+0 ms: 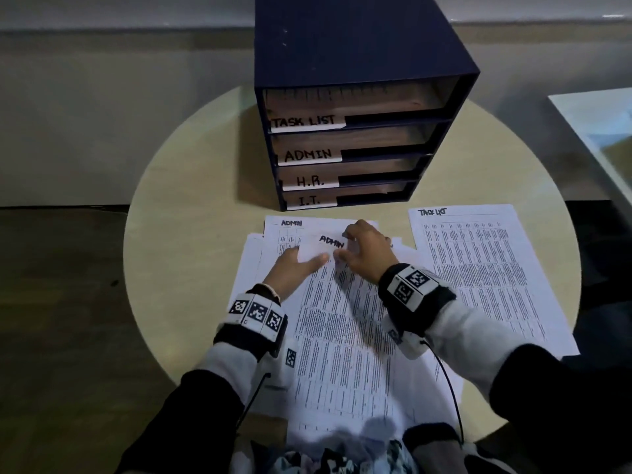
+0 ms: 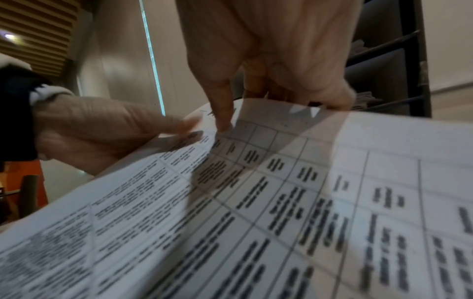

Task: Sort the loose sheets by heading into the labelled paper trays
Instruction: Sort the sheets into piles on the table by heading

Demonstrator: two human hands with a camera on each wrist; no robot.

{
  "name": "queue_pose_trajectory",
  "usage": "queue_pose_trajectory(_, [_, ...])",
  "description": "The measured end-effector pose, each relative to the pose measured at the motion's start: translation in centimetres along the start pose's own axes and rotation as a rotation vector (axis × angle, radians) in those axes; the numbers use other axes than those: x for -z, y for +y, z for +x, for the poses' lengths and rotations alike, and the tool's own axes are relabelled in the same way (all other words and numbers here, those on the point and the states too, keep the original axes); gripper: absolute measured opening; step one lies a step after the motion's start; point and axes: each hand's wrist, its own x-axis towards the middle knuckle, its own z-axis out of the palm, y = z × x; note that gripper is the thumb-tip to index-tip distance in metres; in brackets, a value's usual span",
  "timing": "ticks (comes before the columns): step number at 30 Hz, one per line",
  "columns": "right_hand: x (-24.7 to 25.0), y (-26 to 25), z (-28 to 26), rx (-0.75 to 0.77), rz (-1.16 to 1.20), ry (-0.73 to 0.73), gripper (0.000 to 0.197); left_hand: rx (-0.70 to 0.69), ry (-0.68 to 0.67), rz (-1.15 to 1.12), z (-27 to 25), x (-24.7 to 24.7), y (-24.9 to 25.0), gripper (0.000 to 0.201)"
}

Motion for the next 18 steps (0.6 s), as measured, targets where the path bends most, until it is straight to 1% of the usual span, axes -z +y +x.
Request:
queue_pose_trajectory(2, [-0.1, 0.6, -0.2, -0.041, 0.148, -0.025, 0.017, 0.001, -0.001, 0.078, 0.4, -0.3, -1.1, 0.038])
queue_pose_trajectory(3, [-0.1, 1.0, 0.0, -0.072, 0.193, -0.015, 0.015, 0.021, 0.011, 0.119, 0.4, -0.4, -1.4, 0.035])
queue_pose_trajectory(5, [0.1, 2.0, 0.6, -0.139, 0.178, 0.039, 0.015, 0.078, 0.027, 0.172, 0.3, -0.4, -1.9, 0.039])
queue_pose_trajectory(7, [0.5, 3.0, 1.4, -0.221, 0.064, 0.062, 0.027, 0.141, 0.043, 0.192, 0.4, 0.0, -2.4, 0.049])
queue_pose_trajectory(9, [1.0, 4.0, 1.9, -0.307, -0.050, -0.009, 0.042, 0.195, 0.047, 0.188, 0.4, 0.3, -2.8, 0.053])
queue_pose_trajectory(11, [1.3, 4.5, 2.2, -0.350, -0.103, -0.075, 0.050, 0.219, 0.047, 0.174, 0.6, 0.5, -3.2, 0.056])
queue_pose_trajectory(13, [1.5, 4.8, 2.4, -0.349, -0.140, -0.083, 0.047, 0.223, 0.060, 0.169, 0.6, 0.4, -3.3, 0.058])
queue_pose_trajectory(15, [1.6, 4.6, 2.4, -0.323, -0.183, -0.067, 0.036, 0.209, 0.071, 0.158, 0.7, 0.2, -3.4, 0.061])
queue_pose_trajectory(18, [1.6, 4.1, 2.1, -0.205, -0.258, -0.029, 0.019, 0.161, 0.104, 0.143, 0.5, 0.1, -3.4, 0.053])
